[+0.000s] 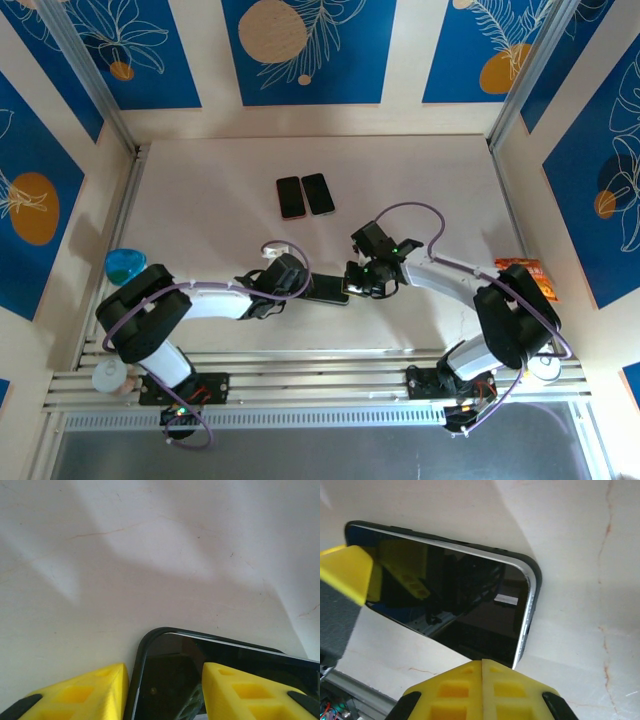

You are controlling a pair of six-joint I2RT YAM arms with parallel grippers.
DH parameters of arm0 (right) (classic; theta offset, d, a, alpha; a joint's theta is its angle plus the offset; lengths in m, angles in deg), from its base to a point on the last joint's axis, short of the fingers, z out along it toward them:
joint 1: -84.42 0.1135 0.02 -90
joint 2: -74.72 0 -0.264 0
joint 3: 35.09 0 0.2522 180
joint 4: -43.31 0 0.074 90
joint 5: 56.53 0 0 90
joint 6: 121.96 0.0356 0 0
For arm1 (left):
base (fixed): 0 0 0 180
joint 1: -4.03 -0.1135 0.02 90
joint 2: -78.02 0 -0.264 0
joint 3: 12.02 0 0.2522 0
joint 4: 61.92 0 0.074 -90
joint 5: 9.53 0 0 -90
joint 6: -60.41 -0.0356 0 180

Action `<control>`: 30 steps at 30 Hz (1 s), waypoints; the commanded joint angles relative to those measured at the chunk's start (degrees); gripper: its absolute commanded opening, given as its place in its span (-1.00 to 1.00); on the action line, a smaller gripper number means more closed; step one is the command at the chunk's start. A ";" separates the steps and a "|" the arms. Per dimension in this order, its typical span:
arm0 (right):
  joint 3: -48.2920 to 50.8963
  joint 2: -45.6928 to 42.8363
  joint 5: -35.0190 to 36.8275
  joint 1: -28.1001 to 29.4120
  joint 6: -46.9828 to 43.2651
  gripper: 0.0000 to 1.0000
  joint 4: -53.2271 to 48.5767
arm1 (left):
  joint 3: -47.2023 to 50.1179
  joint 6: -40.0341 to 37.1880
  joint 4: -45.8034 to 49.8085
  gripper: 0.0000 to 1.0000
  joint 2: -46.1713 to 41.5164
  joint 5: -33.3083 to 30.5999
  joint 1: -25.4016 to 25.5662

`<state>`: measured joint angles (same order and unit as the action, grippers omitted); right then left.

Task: Put the phone into the phone case

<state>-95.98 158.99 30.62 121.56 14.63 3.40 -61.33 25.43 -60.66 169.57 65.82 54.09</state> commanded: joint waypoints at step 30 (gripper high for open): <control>3.02 5.95 -0.23 2.67 -0.41 -1.00 2.63 | 1.45 0.43 4.93 -0.09 -1.64 -1.48 0.30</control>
<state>-92.90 161.44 30.03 123.81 14.82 5.26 -60.92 25.58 -59.91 168.83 65.77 54.09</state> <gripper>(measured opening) 0.042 0.454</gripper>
